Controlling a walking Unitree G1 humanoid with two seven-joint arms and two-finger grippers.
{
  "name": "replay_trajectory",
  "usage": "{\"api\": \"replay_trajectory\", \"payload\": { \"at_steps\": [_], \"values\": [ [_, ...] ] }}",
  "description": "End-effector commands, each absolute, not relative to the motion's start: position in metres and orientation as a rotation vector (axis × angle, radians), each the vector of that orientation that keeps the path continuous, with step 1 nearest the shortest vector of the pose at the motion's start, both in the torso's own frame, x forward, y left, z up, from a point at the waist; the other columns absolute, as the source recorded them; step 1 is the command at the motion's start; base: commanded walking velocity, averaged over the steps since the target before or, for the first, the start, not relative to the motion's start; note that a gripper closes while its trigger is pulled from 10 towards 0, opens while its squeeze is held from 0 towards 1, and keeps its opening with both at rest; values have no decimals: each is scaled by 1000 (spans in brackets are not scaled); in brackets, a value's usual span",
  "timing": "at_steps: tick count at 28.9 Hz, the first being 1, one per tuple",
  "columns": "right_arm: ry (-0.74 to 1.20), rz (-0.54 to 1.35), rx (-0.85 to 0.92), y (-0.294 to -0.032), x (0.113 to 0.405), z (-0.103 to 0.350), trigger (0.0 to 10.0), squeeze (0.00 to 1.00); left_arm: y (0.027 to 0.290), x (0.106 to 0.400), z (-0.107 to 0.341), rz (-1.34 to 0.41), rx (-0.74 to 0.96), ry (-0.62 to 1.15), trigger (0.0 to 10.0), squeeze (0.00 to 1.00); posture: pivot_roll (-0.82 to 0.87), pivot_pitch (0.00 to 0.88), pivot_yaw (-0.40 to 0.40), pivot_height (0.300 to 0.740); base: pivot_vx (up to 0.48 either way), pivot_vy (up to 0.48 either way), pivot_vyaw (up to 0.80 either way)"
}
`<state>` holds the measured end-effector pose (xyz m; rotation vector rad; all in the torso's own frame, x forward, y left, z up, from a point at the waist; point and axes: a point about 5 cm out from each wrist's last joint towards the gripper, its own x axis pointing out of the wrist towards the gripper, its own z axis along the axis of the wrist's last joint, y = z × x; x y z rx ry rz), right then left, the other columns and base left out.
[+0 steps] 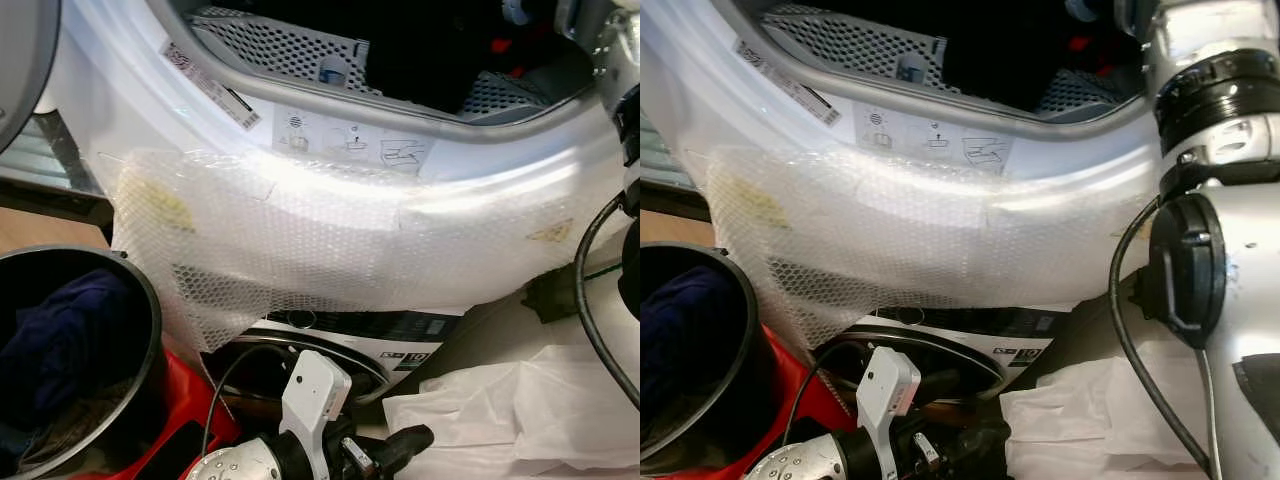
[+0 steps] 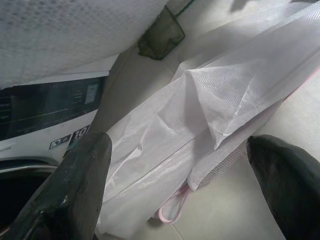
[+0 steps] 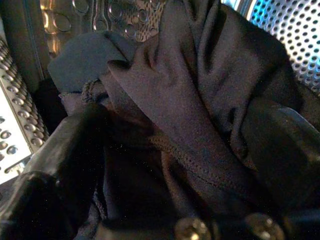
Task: Clothes washing
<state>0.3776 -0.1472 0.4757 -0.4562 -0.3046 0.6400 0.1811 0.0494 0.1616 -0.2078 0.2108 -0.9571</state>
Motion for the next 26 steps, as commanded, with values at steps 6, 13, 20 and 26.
{"api": "replay_trajectory", "payload": {
  "at_steps": [6,13,20,26],
  "values": [
    [-310,497,-492,-195,368,479,10000,0,50,183,162,-977,-198,212,10000,0,-87,134,-162,740,0,0,0],
    [-301,576,-532,-208,351,473,10000,0,52,187,163,-981,-183,203,10000,0,-87,119,-155,740,0,0,0],
    [-449,616,-560,-195,339,475,10000,0,50,189,164,-998,-187,200,10000,0,-93,114,-149,740,0,0,0],
    [-554,686,-485,-170,327,470,10000,0,49,187,164,-1002,-191,202,10000,0,-97,120,-152,740,0,0,0]
  ]
}}
